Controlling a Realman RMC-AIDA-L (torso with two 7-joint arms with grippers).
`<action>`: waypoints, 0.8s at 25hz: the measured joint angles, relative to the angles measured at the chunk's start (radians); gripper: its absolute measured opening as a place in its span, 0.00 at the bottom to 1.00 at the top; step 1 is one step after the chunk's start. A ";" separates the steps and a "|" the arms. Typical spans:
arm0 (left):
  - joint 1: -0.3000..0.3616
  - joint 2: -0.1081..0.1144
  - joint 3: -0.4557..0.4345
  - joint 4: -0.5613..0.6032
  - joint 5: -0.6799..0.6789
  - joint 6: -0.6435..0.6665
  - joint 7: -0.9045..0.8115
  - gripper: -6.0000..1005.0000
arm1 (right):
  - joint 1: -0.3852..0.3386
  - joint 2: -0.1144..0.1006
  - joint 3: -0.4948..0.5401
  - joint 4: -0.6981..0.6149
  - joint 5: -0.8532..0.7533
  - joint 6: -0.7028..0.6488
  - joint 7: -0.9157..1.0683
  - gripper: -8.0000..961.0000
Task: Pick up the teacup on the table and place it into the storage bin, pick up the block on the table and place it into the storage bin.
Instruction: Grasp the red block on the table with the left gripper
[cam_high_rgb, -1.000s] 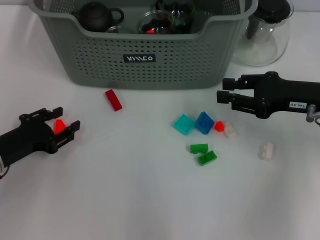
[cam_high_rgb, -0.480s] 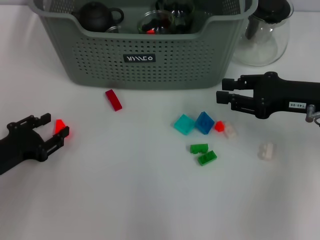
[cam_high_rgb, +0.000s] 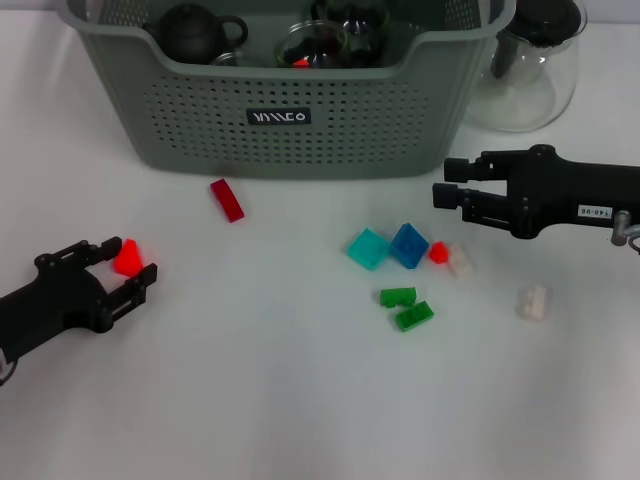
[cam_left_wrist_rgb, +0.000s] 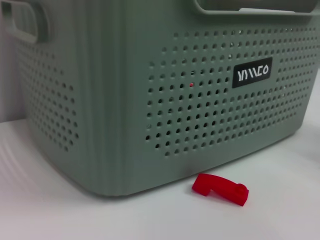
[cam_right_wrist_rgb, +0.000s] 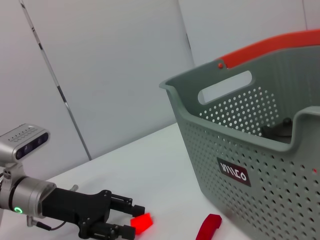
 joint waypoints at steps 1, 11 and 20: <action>-0.001 0.000 0.003 0.000 0.000 0.000 0.000 0.58 | -0.001 0.000 0.000 0.000 0.000 0.000 0.000 0.45; -0.002 -0.001 0.004 -0.006 0.001 -0.032 0.013 0.52 | -0.006 -0.003 0.002 0.014 0.000 0.000 0.000 0.45; -0.005 -0.001 -0.002 -0.006 -0.007 -0.032 0.010 0.40 | -0.008 -0.003 0.002 0.014 0.000 -0.002 0.000 0.45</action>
